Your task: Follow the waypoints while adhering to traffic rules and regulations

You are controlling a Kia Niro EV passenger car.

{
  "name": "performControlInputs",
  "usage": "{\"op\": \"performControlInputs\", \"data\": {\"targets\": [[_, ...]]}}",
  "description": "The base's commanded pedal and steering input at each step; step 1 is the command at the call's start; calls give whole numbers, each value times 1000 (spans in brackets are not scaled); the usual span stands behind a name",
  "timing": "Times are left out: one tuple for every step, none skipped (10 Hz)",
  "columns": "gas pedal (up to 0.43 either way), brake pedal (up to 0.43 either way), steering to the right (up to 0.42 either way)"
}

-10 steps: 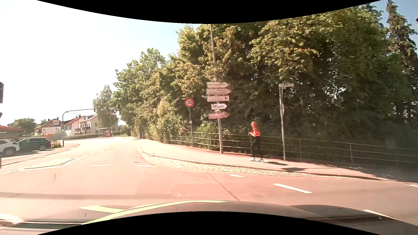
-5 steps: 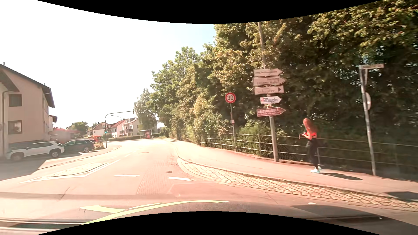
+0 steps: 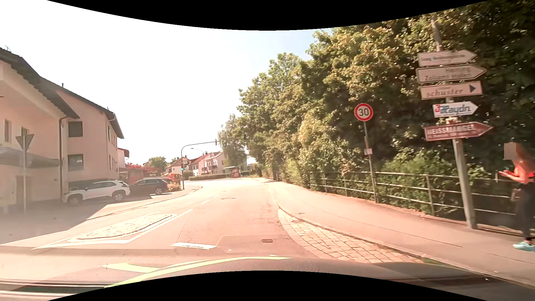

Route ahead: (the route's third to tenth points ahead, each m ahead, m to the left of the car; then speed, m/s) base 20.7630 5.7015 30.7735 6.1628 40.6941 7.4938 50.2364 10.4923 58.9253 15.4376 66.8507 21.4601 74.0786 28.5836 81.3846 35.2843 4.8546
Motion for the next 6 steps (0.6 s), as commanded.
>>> {"op": "performControlInputs", "data": {"targets": [[138, 0, -270], [138, 0, -241], [138, 0, -198], [138, 0, -153], [150, 0, -105], [157, 0, -69]]}}
